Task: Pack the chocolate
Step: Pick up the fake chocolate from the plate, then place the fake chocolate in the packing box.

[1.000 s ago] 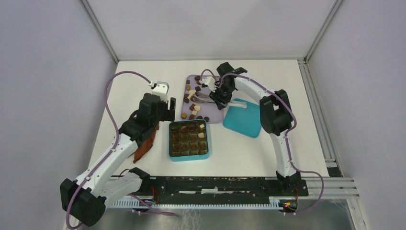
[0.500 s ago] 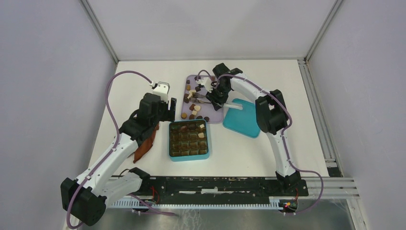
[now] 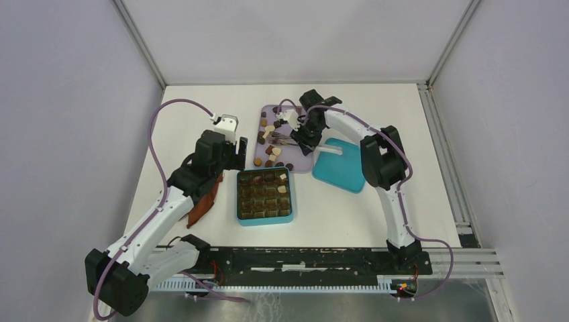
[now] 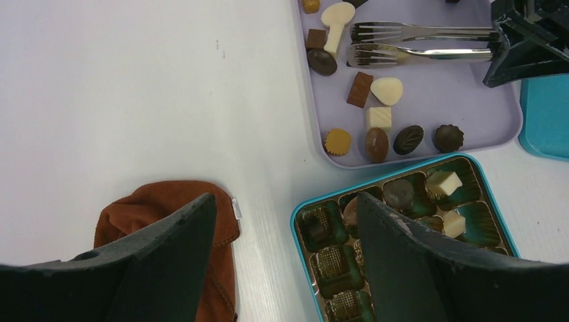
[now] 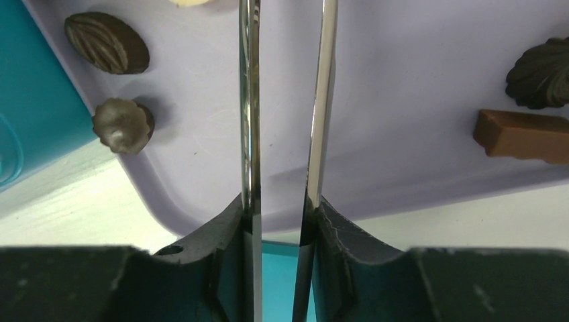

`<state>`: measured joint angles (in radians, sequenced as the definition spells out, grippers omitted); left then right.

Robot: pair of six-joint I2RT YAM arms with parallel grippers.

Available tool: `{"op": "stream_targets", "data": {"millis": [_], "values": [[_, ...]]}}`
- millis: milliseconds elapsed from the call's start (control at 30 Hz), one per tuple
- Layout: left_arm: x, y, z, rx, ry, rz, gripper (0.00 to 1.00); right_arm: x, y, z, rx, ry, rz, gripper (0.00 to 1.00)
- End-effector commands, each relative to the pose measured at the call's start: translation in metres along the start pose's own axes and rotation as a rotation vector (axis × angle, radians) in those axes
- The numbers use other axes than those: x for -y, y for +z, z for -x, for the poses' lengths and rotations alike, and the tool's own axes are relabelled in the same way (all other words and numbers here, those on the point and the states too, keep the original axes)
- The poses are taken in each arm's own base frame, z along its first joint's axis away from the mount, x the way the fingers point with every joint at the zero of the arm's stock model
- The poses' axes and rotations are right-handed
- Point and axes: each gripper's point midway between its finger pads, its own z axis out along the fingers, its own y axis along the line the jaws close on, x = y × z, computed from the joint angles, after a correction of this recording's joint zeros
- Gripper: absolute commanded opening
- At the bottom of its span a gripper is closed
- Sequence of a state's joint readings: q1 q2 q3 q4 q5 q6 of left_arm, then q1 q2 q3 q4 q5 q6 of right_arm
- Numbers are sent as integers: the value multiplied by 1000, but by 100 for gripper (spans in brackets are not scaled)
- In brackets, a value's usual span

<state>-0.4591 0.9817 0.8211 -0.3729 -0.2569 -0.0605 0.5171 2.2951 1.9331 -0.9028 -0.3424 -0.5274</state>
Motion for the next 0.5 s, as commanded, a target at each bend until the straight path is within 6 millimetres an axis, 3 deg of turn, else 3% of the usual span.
{"op": "stream_targets", "data": {"millis": [0, 300, 467], "values": [[-3, -1, 7, 28, 28, -2, 82, -5, -41, 23, 88, -37, -47, 16], [-6, -5, 10, 45, 21, 9, 81, -24, -66, 28, 150, -63, -27, 14], [-7, -5, 10, 48, 20, 16, 81, -46, -85, 26, 203, -94, 10, 14]]}}
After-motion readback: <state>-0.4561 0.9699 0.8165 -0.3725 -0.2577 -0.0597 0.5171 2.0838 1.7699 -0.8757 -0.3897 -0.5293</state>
